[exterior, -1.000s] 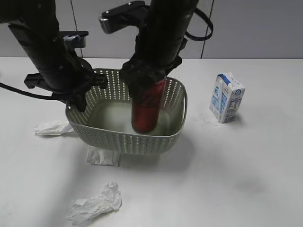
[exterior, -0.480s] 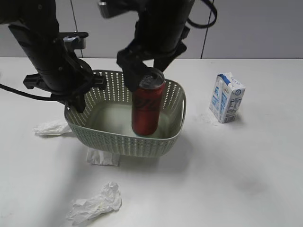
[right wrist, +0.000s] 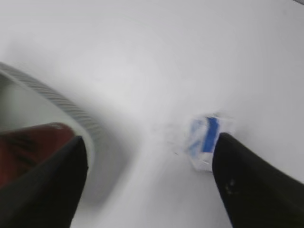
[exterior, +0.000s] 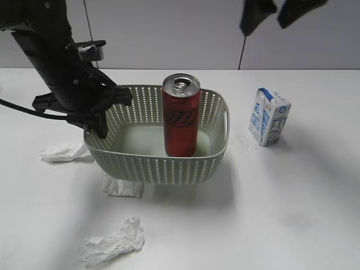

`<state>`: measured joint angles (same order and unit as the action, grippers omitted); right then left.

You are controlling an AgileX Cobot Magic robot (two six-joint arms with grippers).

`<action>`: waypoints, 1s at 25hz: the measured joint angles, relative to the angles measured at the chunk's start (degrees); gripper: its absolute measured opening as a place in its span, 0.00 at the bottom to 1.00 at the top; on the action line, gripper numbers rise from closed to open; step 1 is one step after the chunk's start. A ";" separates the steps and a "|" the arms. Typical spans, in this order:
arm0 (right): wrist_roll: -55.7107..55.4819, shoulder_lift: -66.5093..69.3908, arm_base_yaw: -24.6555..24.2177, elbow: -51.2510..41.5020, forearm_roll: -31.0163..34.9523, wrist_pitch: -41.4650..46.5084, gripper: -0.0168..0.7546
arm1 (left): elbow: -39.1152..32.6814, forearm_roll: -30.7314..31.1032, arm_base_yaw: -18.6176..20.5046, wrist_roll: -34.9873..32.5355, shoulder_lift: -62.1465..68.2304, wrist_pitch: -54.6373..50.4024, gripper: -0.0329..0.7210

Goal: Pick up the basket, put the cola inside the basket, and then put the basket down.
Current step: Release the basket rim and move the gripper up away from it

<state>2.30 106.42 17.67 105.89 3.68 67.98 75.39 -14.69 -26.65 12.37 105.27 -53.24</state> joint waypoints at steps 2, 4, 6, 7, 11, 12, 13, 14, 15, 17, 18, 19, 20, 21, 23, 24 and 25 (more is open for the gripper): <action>0.00 -2.76 -4.73 -3.54 -0.12 0.00 0.79 | 0.00 -0.36 0.00 0.54 0.00 -0.32 0.05; 0.00 -6.24 -9.47 -7.86 -0.19 0.00 0.79 | 0.00 -0.78 0.00 0.77 0.00 -0.39 0.05; 0.00 -10.52 -13.25 -13.09 -0.38 0.00 0.79 | 0.00 -0.97 0.00 1.06 0.00 -0.20 0.05; 0.00 -13.17 -14.93 -16.23 -0.50 0.00 0.79 | 0.00 -1.03 0.00 1.31 0.00 0.13 0.05; 0.00 -25.11 -16.95 -29.33 -0.50 -0.44 0.79 | 0.27 -1.15 0.00 3.13 0.14 2.51 0.05; 0.00 -28.63 -16.95 -32.87 -0.10 -0.99 0.79 | 0.90 -1.15 0.06 3.37 0.46 2.57 0.05; 0.00 -31.62 -16.95 -35.79 0.69 -1.86 0.79 | 1.71 -1.15 0.13 3.46 1.01 2.51 0.05; 0.00 -35.22 -16.95 -39.22 1.54 -2.68 0.79 | 2.88 -1.15 0.21 3.54 1.66 2.26 0.05; 0.04 -38.77 -16.95 -42.56 2.06 -3.86 0.79 | 4.15 -1.15 0.41 3.59 2.31 1.95 0.05; 0.04 -45.30 -16.95 -48.34 2.13 -6.06 0.79 | 6.43 -1.26 0.99 3.61 4.12 1.31 0.05; 0.04 -48.96 -16.95 -51.30 2.01 -7.14 0.79 | 7.45 -1.26 1.29 3.61 4.91 1.14 0.05; 0.04 -52.62 -16.95 -54.07 1.88 -8.04 0.79 | 8.14 -1.21 1.53 3.72 5.81 1.14 0.05; 0.04 -55.63 -16.95 -56.70 1.48 -8.72 0.79 | 8.50 -1.08 1.76 3.77 6.58 1.38 0.05; 0.04 -59.13 -16.95 -58.75 0.94 -9.14 0.79 | 8.66 -1.08 1.81 3.82 7.32 1.66 0.05; 0.04 -65.31 -16.95 -63.07 0.08 -9.95 0.79 | 8.73 -0.93 1.81 3.82 8.50 2.20 0.05; 0.09 -68.75 -16.95 -64.51 -0.11 -10.00 0.79 | 8.73 -0.93 1.81 3.82 9.21 2.34 0.05; 0.09 -72.05 -16.95 -66.09 -0.34 -10.21 0.79 | 8.73 -0.87 1.81 3.82 9.95 2.50 0.05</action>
<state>2.40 34.38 0.72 39.80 3.34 57.77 84.12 -15.56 -24.84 16.19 115.21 -50.75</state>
